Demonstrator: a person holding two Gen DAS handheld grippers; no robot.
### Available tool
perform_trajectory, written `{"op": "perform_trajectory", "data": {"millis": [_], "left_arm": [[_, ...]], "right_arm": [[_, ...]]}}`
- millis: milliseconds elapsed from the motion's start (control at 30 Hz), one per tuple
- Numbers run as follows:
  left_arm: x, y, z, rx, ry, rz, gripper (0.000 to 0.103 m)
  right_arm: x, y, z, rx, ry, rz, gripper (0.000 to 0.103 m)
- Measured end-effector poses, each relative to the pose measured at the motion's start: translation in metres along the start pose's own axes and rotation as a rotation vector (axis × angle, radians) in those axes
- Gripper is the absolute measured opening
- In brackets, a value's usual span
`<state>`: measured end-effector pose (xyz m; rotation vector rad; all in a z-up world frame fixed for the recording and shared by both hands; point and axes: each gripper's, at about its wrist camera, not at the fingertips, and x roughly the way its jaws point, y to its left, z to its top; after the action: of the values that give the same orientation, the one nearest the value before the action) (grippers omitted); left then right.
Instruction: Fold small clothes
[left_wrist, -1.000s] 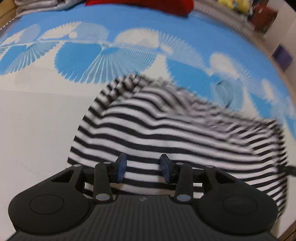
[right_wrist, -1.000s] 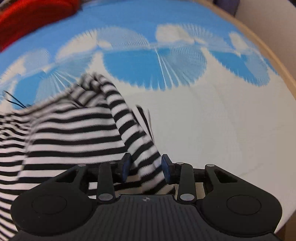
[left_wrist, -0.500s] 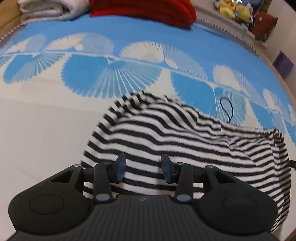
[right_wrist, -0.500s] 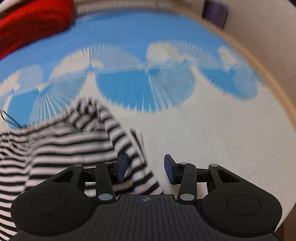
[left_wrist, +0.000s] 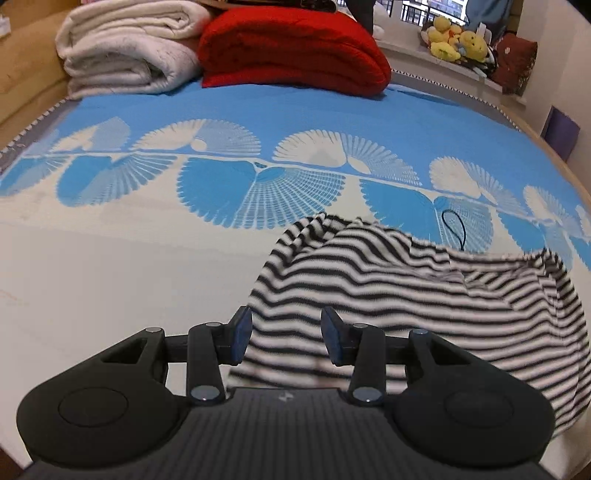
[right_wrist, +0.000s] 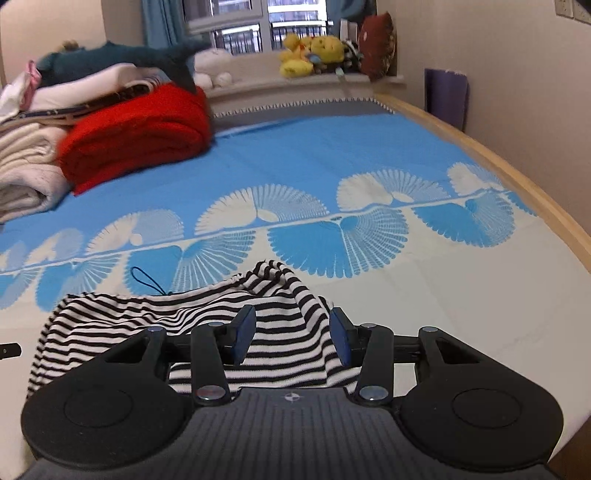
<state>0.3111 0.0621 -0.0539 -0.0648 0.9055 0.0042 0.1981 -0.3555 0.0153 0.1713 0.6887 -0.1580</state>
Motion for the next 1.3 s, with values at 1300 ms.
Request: {"op": "perform_trajectory", "data": {"millis": [1300], "left_arm": [[-0.012,0.051,-0.132,-0.442,0.191,-0.15,0.04]], "right_arm": [[-0.034,-0.05,-0.082,0.073,0.004,0.061,0.049]]}}
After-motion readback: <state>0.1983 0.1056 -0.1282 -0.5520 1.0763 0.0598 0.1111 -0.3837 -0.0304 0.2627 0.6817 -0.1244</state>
